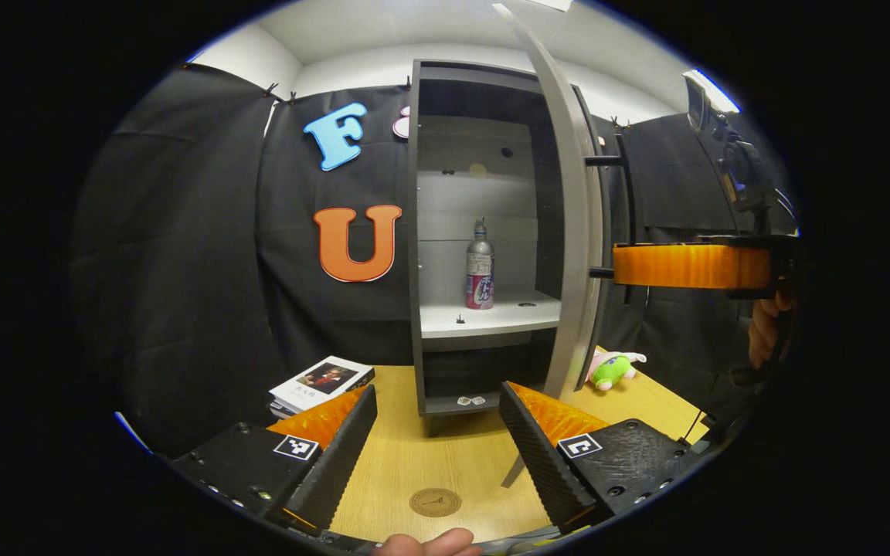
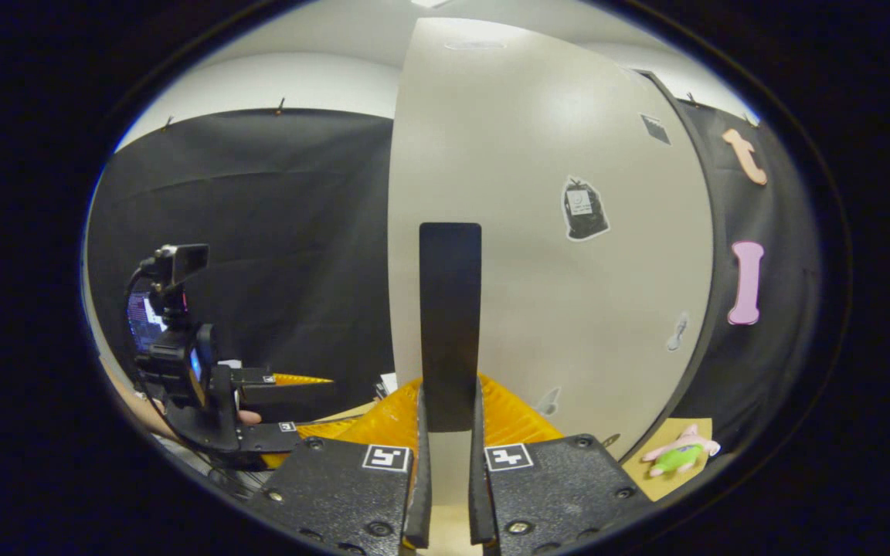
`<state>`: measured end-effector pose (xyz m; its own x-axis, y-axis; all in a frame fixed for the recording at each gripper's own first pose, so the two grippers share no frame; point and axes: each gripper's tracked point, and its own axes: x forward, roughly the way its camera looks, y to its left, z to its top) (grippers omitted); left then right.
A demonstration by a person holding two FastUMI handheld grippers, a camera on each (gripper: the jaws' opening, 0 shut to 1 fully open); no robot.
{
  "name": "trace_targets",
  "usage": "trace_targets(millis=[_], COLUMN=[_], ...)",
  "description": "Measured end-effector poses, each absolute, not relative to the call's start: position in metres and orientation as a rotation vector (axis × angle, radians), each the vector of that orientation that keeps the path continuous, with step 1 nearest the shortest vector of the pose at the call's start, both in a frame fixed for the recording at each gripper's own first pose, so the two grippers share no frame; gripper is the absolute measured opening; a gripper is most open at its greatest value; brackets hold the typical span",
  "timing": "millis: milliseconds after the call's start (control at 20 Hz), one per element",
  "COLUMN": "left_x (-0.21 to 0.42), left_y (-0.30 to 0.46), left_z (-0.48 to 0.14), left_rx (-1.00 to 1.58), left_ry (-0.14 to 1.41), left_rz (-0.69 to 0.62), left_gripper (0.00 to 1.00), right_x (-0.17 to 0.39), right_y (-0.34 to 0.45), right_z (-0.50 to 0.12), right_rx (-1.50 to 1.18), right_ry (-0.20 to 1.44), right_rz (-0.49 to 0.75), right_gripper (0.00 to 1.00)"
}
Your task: Open the cabinet door with the right hand, grasp the bottle in the cabinet with the left hand and place it on the coaster, then close the cabinet door with the right hand.
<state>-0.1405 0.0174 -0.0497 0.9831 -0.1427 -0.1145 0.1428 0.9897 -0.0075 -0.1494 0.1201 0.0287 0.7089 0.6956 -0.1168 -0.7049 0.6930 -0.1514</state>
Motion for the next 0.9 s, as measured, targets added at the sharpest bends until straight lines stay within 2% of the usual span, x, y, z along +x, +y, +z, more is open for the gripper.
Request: trace_targets(millis=[600, 850, 900], left_x=[-0.121, -0.111, -0.107], left_y=[-0.041, -0.067, -0.07], left_z=[-0.06, -0.063, -0.065], left_rx=[0.029, 0.044, 0.058], left_ry=[0.146, 0.158, 0.163], left_rz=[-0.253, -0.302, -0.3], left_gripper=[0.96, 0.96, 0.96], right_x=[-0.154, -0.159, -0.162], right_y=[0.096, 0.085, 0.083], right_z=[0.027, 0.012, 0.009], right_rx=[-0.17, -0.152, -0.154], right_ry=[0.066, 0.133, 0.15], right_rz=[0.67, 0.598, 0.588], right_gripper=[0.22, 0.27, 0.31])
